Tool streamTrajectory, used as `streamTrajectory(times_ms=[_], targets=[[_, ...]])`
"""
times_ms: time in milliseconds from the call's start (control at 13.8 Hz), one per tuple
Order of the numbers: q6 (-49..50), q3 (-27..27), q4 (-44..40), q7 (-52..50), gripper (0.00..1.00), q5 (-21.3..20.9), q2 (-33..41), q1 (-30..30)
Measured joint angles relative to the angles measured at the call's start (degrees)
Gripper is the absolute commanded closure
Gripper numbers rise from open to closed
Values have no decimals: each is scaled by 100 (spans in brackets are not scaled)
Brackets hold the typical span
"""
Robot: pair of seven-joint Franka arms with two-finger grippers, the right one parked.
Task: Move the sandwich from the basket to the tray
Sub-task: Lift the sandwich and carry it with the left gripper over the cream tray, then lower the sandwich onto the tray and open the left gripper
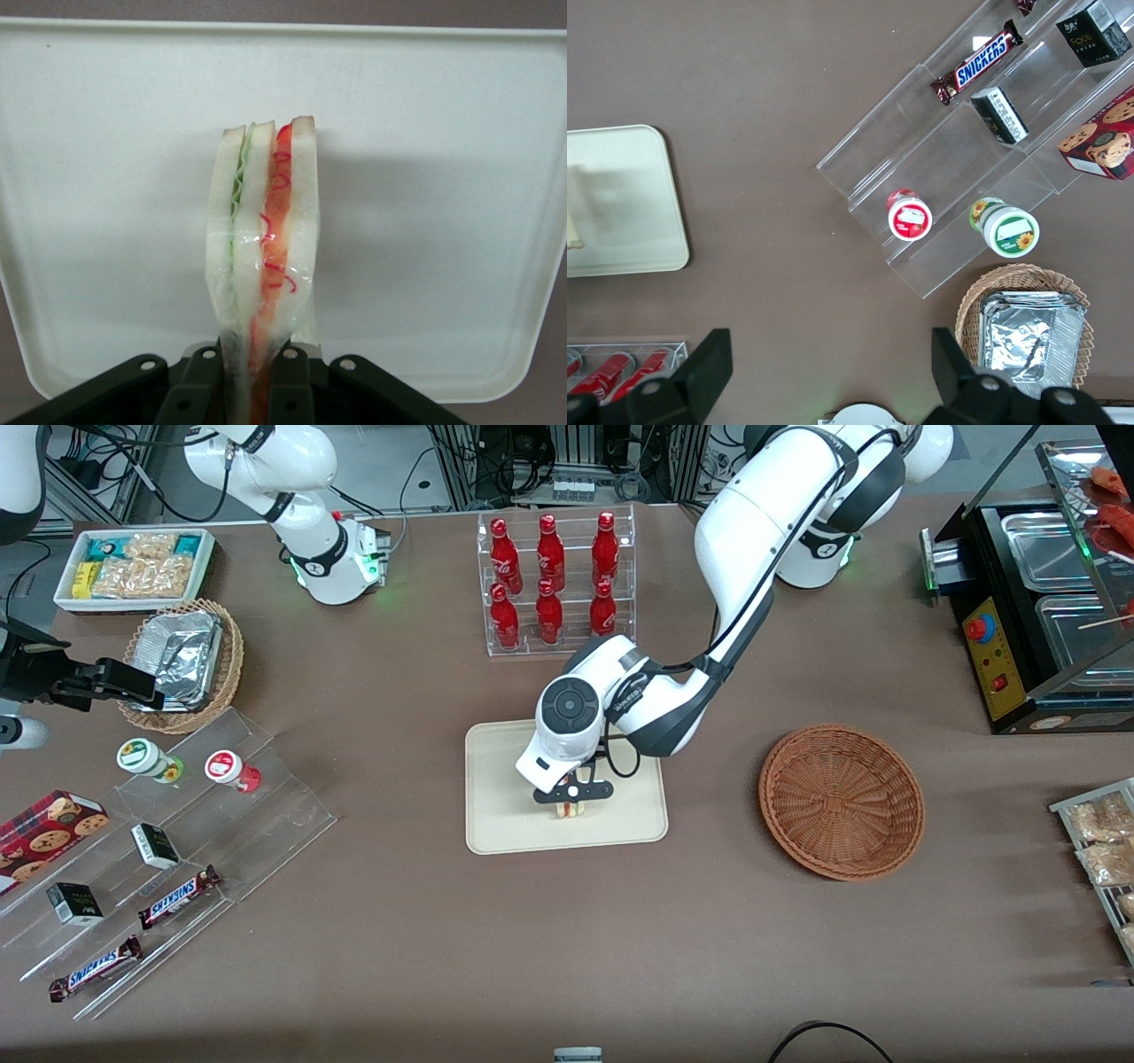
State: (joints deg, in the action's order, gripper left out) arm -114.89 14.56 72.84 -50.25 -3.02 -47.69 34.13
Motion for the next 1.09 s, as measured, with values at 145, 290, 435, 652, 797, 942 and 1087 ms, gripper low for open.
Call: streamTrajectory(times_ms=[145,290,435,652,797,942,1087], targets=[[23,-9,-4,0,100,-108,-39,0],[25,-9,-6,0,100,-137,-78,0],[33,-12,-7,-47,100,-181,-113,0],[35,-12,-8,-297,100,-309,-178,0],[34,-12,-10,-363,35,-321,-209,0],[34,-12,-12,-381,0,-321,-218,0],[34,-12,-26,-390,0,-322,-218,0]])
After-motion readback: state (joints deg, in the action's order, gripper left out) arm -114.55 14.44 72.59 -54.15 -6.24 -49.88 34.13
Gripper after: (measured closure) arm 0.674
